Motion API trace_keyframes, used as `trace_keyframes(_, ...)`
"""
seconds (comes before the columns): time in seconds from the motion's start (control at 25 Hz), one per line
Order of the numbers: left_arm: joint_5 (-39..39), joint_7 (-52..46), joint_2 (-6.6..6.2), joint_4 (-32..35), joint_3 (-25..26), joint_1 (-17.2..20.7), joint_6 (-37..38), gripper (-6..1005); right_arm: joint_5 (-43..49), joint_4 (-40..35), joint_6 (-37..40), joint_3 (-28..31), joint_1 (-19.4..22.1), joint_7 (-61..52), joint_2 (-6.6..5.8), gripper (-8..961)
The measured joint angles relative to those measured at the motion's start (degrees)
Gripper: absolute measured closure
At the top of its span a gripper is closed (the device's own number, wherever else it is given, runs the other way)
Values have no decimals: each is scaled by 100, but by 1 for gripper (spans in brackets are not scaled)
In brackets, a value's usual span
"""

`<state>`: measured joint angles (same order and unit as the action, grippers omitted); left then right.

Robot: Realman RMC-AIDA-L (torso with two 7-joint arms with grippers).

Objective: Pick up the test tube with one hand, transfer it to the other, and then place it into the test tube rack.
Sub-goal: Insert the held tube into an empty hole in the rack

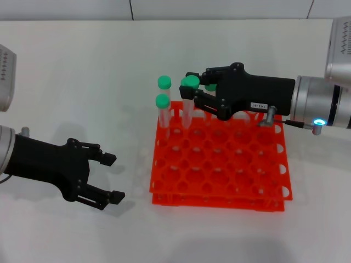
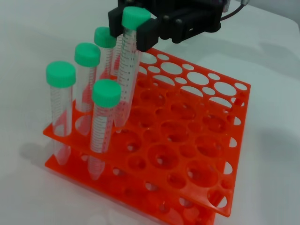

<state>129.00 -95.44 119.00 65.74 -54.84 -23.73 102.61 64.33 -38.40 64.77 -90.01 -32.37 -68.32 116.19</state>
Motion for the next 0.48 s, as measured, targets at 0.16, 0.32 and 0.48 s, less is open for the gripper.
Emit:
trace_keyframes(0.16, 0, 0, 0, 0, 0, 0, 1, 118, 0, 28, -6, -8, -4, -1, 0, 687)
trace_keyframes(0.32, 0, 0, 0, 0, 0, 0, 4, 118, 0, 63, -9, -9, -6, -2, 0, 688)
trace_keyframes(0.48, 0, 0, 0, 0, 0, 0, 5, 118, 4, 71, -19, -48, -7, 0, 0, 688)
